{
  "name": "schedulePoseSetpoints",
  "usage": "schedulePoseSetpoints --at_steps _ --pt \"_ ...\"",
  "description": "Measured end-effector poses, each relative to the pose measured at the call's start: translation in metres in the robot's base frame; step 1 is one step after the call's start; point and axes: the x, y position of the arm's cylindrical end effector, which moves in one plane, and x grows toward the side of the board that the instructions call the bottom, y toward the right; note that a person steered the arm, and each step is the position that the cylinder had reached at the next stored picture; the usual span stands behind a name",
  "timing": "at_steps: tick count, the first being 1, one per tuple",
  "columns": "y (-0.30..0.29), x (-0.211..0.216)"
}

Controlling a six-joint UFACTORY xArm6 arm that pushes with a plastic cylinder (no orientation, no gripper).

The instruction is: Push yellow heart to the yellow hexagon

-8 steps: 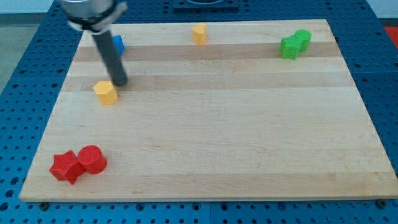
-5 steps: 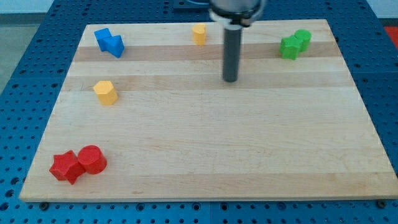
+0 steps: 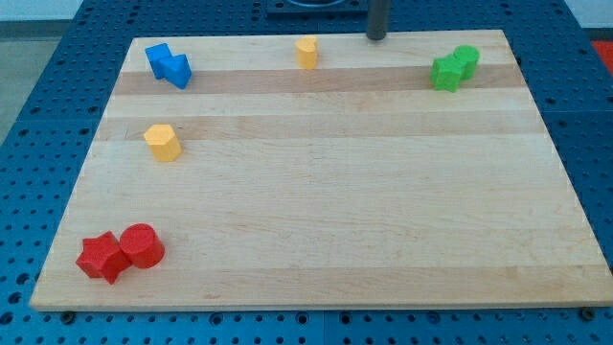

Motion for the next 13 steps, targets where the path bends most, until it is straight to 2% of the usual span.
schedulePoseSetpoints --at_steps 1,3,4,5,6,8,9,10,13 --pt "-0.055 0.029" --pt "-0.071 0.033" --pt "-0.08 0.062" --pt "-0.101 0.118" --pt "-0.088 0.123" --pt "-0.02 0.014" --pt "-0.027 -0.005" --pt "-0.063 0.0" --pt "-0.118 0.048"
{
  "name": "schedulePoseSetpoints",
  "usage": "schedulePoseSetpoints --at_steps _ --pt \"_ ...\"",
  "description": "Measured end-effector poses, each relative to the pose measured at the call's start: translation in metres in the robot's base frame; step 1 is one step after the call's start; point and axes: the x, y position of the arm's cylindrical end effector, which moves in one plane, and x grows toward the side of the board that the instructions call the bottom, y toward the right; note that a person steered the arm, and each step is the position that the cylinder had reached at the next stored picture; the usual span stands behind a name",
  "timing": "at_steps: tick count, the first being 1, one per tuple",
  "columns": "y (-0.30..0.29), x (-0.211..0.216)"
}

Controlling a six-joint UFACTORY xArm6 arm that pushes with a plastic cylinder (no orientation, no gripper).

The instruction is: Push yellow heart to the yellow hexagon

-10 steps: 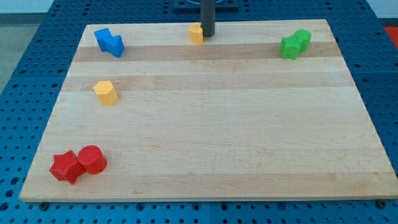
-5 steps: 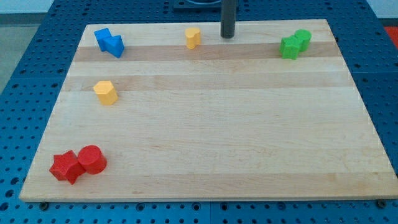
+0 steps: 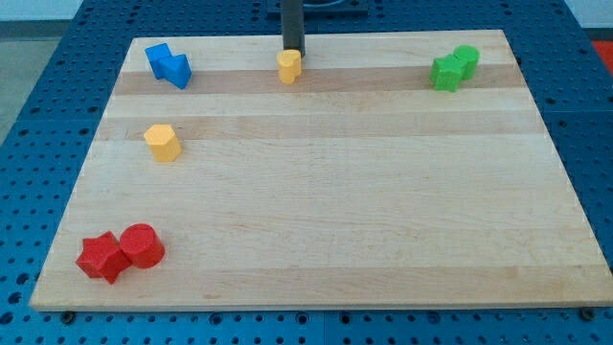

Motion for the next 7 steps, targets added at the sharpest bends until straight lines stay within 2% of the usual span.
schedulePoseSetpoints --at_steps 4,5,7 --pt "-0.059 0.16" --pt "-0.059 0.149" --pt "-0.043 0.023"
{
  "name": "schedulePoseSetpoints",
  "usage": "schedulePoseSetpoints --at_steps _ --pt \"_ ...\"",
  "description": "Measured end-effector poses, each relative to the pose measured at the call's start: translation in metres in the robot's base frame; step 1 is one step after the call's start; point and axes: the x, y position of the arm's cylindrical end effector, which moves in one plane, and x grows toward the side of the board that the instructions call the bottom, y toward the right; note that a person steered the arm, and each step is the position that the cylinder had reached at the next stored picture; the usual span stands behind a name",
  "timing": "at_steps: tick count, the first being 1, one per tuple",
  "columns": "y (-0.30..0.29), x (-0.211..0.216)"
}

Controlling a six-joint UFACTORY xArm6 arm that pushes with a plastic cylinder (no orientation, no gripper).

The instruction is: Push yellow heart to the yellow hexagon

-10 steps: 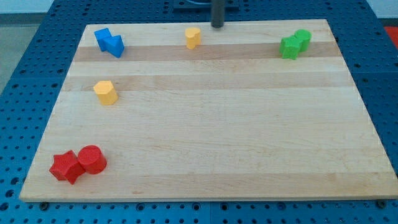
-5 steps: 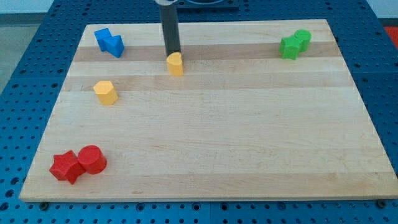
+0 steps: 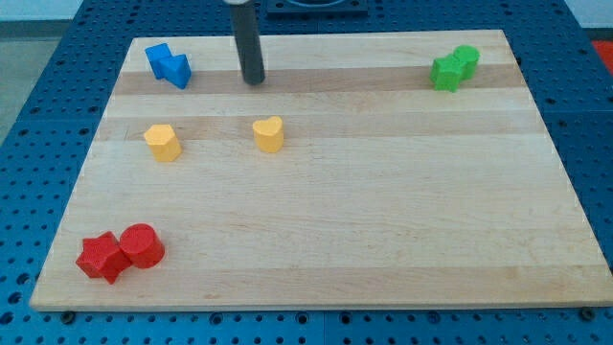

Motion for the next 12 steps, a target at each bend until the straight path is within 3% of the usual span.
schedulePoseSetpoints --at_steps 2,4,9,12 --pt "0.052 0.073" --pt "0.064 0.14" --pt "0.05 0.138" --pt "-0.008 0.138"
